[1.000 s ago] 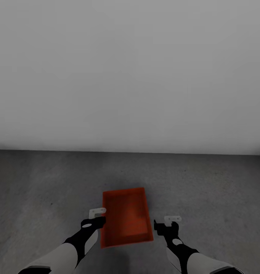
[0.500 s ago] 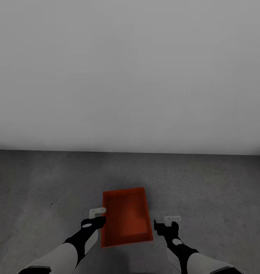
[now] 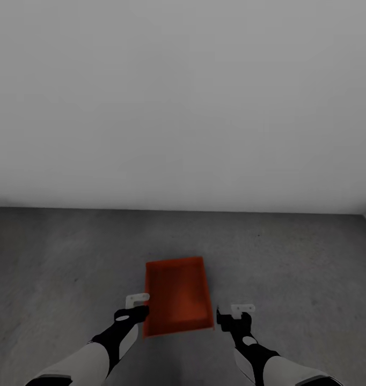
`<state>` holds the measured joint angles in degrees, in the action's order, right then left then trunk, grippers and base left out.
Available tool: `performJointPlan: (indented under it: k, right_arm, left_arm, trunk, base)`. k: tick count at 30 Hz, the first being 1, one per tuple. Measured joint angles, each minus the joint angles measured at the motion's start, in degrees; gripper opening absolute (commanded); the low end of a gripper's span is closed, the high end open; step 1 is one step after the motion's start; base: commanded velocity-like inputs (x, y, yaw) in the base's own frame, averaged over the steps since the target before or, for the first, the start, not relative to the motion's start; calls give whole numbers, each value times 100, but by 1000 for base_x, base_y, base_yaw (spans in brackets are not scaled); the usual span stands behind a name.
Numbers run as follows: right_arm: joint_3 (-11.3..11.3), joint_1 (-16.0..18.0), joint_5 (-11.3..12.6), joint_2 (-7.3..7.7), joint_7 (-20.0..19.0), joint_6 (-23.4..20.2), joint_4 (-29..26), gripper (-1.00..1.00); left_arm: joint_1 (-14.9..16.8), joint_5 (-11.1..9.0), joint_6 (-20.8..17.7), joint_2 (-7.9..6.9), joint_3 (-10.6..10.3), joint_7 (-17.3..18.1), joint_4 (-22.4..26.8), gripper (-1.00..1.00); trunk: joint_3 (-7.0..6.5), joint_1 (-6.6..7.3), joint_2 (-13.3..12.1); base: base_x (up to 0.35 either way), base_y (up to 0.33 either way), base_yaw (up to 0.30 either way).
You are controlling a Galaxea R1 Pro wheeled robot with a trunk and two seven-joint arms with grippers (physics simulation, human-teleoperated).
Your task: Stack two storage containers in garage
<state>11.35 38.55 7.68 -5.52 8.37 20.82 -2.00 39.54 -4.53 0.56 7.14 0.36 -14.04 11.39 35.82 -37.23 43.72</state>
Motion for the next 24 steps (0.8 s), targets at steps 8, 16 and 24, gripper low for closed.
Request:
performJointPlan:
  k: [8, 16, 24]
  right_arm:
    - [0, 0, 0, 0, 0, -7, 0, 100]
    - [0, 0, 0, 0, 1, -2, 0, 100]
    - [1, 0, 7, 0, 0, 6, 5, 100]
  left_arm:
    - [1, 0, 0, -4, 4, 7, -29, 100]
    - [2, 0, 0, -4, 6, 7, -41, 100]
    - [1, 6, 0, -4, 6, 1, -56, 100]
  trunk:
    - [0, 0, 0]
    - [0, 0, 0]
    - [0, 0, 0]
  base:
    - [-343, 0, 0]
    - [-345, 0, 0]
    - [-345, 1, 0]
